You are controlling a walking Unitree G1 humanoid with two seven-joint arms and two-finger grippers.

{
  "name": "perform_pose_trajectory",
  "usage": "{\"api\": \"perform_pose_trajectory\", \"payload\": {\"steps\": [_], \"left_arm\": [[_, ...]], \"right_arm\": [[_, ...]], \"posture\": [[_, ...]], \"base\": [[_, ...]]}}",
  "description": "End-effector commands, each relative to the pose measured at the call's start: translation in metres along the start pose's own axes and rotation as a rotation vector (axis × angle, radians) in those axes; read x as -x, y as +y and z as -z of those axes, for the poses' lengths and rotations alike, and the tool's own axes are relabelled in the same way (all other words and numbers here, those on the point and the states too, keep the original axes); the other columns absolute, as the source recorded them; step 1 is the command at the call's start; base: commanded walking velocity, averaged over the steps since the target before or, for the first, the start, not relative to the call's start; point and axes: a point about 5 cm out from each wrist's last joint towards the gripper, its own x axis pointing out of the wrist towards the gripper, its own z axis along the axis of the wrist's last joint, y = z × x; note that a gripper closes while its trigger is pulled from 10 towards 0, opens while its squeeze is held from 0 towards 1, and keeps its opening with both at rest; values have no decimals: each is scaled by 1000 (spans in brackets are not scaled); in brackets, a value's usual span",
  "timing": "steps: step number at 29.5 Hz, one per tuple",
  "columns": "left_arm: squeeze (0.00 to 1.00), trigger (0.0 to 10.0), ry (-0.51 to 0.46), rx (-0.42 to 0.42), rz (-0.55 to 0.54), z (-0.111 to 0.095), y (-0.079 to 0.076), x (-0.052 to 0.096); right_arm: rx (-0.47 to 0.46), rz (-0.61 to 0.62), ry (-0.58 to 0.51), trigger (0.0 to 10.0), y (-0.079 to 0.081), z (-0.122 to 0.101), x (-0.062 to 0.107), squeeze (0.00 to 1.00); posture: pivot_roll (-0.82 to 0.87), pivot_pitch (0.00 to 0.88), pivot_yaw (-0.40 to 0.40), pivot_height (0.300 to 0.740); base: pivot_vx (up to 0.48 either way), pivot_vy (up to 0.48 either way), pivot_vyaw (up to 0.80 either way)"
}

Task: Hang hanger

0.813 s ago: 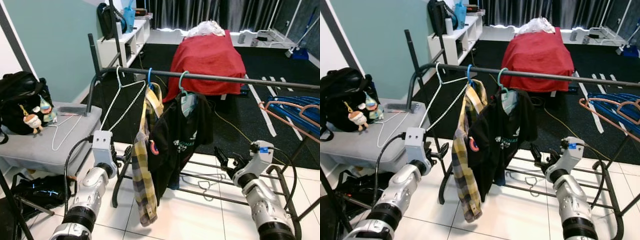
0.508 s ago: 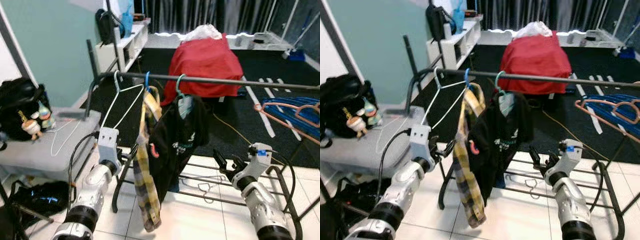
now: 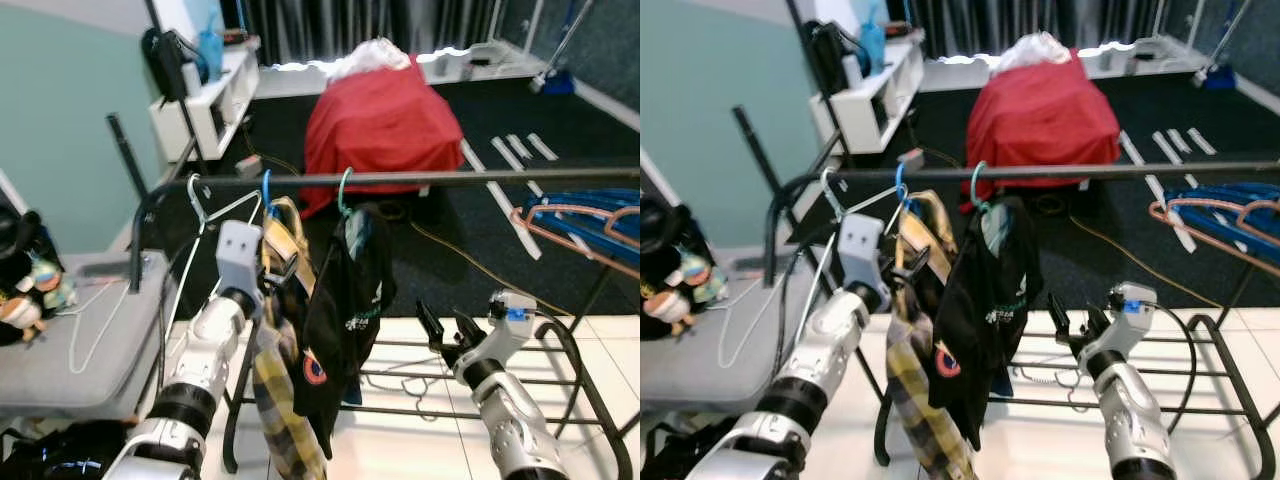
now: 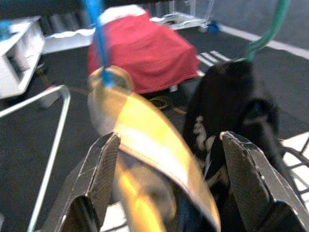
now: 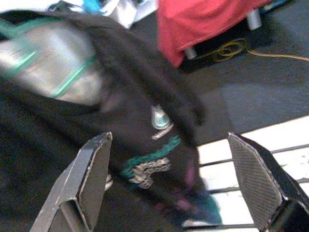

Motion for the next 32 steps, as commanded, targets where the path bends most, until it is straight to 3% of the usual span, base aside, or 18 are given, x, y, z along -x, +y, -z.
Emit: {"api": "perform_pose_trajectory", "payload": {"steps": [1, 3, 8, 17, 20, 22, 24, 25, 26, 27, 30, 32], "left_arm": [[0, 10000, -20, -27, -23, -7, 7, -1], [0, 10000, -47, -40, -31, -16, 9, -2], [0, 10000, -35, -38, -28, -15, 9, 0], [0, 10000, 145, -18, -122, 18, 11, 9], [0, 10000, 247, 13, -129, 36, 3, 14], [0, 10000, 247, 13, -129, 36, 3, 14], [0, 10000, 333, 40, -138, 52, -7, 21], [0, 4314, 361, 50, -148, 57, -9, 24], [0, 4314, 361, 50, -148, 57, -9, 24], [0, 0, 382, 61, -150, 60, -12, 25], [0, 0, 390, 63, -153, 62, -13, 25], [0, 0, 356, 29, -184, 54, -4, 21]], "right_arm": [[-6, -26, -7, 10000, 9, 0, -3, 0], [-9, -23, -4, 10000, 8, 1, 0, 0], [-12, -22, -2, 10000, 9, 2, 2, 0], [-2, -30, 19, 10000, 13, 4, 2, 0], [4, -37, 31, 10000, 15, 5, 2, 0], [4, -37, 31, 10000, 15, 5, 2, 0], [6, -44, 37, 10000, 16, 5, 2, 0], [6, -44, 38, 10000, 17, 4, 2, 0], [6, -44, 38, 10000, 17, 4, 2, 0], [8, -44, 38, 10000, 17, 4, 2, 0], [9, -43, 38, 10000, 17, 4, 1, 0], [11, -36, 36, 10000, 16, 3, 1, 0]], "posture": [[-198, 0, 101, 740], [-195, 0, 101, 740], [-196, 0, 101, 740], [-215, 0, 81, 740], [-219, 0, 68, 740], [-219, 0, 68, 740], [-222, 0, 64, 740], [-223, 0, 64, 740], [-223, 0, 64, 740], [-226, 0, 65, 740], [-230, 0, 67, 740], [-230, 0, 67, 740]], "base": [[0, 0, 0], [0, 0, 0], [0, 0, 0], [0, 0, 0], [0, 0, 0], [0, 0, 0], [0, 0, 0], [0, 0, 0], [0, 0, 0], [0, 0, 0], [0, 0, 0], [0, 0, 0]]}}
